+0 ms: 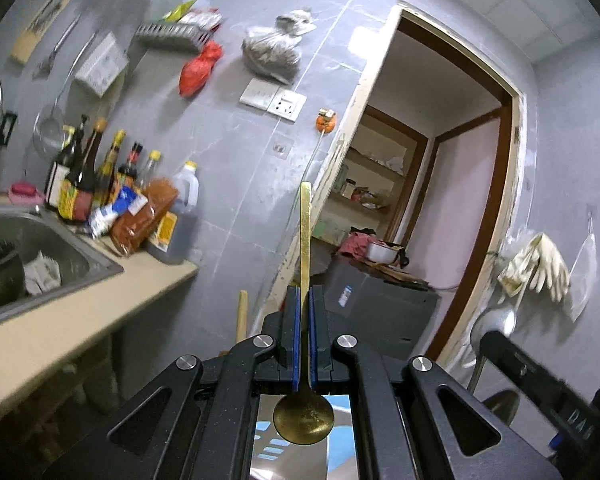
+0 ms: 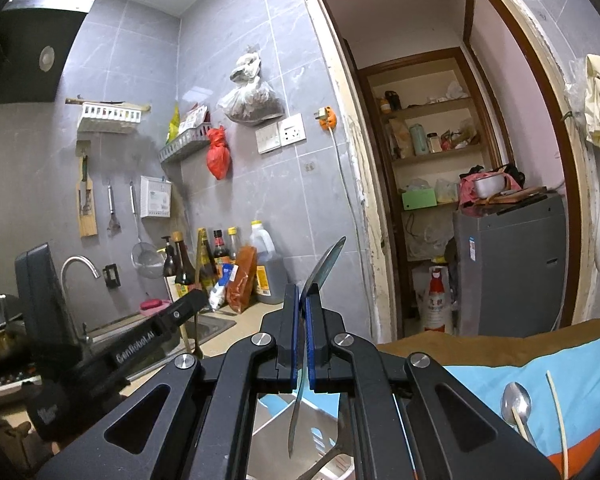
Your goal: Organize utensils
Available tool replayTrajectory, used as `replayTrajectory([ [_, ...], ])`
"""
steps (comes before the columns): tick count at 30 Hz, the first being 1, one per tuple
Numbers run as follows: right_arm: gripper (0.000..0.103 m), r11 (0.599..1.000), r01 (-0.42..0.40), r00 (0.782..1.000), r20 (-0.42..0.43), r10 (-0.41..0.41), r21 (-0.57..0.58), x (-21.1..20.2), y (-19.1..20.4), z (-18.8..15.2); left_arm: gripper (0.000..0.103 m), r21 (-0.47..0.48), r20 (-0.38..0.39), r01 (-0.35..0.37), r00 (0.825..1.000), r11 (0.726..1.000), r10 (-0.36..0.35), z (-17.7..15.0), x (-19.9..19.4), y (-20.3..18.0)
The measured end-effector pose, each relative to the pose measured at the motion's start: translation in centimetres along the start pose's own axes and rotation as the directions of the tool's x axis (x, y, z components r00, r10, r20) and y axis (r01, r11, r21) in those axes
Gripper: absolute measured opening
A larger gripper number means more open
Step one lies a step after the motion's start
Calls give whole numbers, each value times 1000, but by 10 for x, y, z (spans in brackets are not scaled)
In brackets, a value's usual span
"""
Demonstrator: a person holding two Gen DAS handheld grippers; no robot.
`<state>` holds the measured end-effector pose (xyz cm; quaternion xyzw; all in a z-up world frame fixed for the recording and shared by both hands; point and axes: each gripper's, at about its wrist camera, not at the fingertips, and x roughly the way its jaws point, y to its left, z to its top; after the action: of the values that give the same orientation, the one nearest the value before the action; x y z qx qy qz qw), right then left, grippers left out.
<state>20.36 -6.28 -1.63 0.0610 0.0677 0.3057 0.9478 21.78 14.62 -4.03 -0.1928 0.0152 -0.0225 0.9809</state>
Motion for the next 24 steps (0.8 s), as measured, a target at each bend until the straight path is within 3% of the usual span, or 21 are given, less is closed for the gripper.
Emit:
replayTrajectory([
  [7,2,1000,-10,1000,5,10,-22,2,2,-4,2,69,2,-22,1000,997,22,-17,-2,-10],
  [24,7,1000,-15,999,-36,15,-8,-3,0,-12,2,66,-108,-40,993,997,47,-28,-9,0],
])
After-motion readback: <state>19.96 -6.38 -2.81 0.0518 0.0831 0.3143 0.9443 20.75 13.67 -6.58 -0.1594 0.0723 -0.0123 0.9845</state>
